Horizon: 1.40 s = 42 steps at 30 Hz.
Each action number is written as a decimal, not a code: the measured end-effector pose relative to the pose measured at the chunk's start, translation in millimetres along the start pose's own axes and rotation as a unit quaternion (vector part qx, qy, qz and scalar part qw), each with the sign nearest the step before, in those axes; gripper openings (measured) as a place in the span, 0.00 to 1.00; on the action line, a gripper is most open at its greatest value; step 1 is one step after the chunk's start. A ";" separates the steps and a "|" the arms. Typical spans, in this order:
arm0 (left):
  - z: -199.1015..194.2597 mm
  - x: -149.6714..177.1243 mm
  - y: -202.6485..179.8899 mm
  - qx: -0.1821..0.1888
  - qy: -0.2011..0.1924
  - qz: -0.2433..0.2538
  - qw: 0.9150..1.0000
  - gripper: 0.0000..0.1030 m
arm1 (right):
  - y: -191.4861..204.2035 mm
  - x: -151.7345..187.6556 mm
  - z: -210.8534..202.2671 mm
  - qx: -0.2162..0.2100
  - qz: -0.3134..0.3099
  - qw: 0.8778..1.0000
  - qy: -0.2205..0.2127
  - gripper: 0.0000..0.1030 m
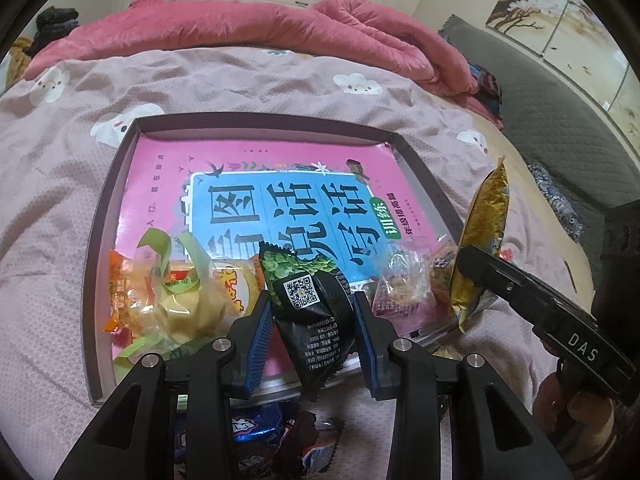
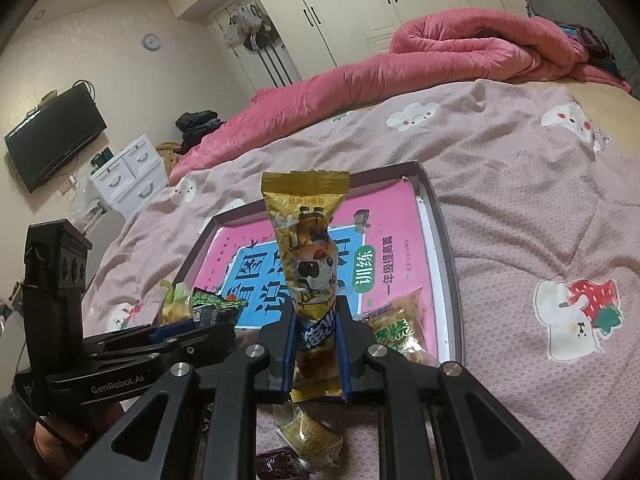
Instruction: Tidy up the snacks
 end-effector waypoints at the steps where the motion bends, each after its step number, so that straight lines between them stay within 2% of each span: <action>1: 0.6 0.0 0.6 0.000 0.000 -0.001 1.000 0.38 | -0.5 0.3 1.1 0.002 0.000 1.000 0.001 0.17; 21: 2.9 1.3 5.8 -0.004 0.004 -0.003 1.000 0.38 | -5.5 1.2 22.0 0.047 -0.020 0.999 0.003 0.17; 33: 3.9 2.7 6.6 -0.005 0.005 -0.001 1.000 0.38 | -0.9 2.6 25.6 0.048 -0.028 0.998 0.003 0.17; 42: 2.9 2.8 7.6 0.001 0.004 -0.006 1.000 0.39 | -3.1 0.3 15.8 0.039 -0.017 0.999 -0.003 0.28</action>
Point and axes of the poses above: each gripper's, at about its wrist camera, not at the fingertips, and z roughly the way its jaws point, y to its left, x to its underside, the point moved 10 cm from there along z, roughly the way its jaws point, and after that the axes turned 15 degrees about x, right-handed, at the moved point
